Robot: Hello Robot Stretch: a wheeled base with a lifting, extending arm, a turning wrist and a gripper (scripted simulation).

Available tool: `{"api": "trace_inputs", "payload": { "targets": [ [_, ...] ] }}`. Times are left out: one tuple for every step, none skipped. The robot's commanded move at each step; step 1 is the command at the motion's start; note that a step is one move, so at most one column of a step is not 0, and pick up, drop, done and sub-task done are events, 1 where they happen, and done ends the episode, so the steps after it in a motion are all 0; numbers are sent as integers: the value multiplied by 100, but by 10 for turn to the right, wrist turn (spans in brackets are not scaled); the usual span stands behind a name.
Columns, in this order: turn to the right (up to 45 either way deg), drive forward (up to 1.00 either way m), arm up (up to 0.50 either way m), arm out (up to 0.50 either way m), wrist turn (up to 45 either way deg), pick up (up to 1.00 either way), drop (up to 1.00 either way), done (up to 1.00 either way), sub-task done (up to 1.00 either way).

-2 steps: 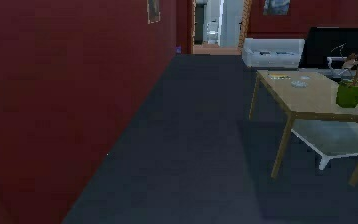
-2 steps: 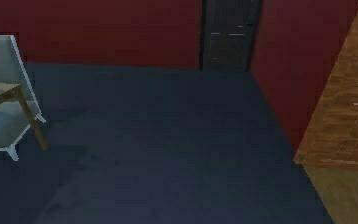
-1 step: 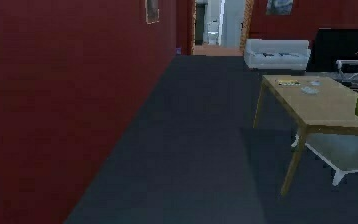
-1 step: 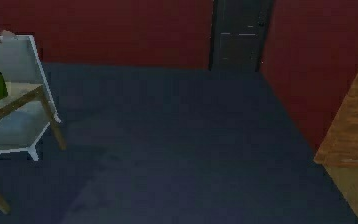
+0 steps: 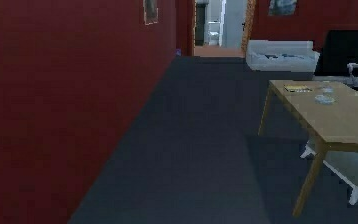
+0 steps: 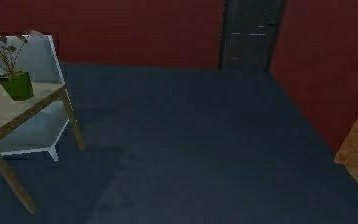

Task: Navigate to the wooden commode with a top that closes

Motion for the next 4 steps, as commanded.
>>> {"api": "trace_inputs", "payload": {
  "targets": [
    [90,0,0,0,0,0,0,0,0],
    [0,100,0,0,0,0,0,0,0],
    [30,0,0,0,0,0,0,0,0],
    [0,100,0,0,0,0,0,0,0]
  ]
}}
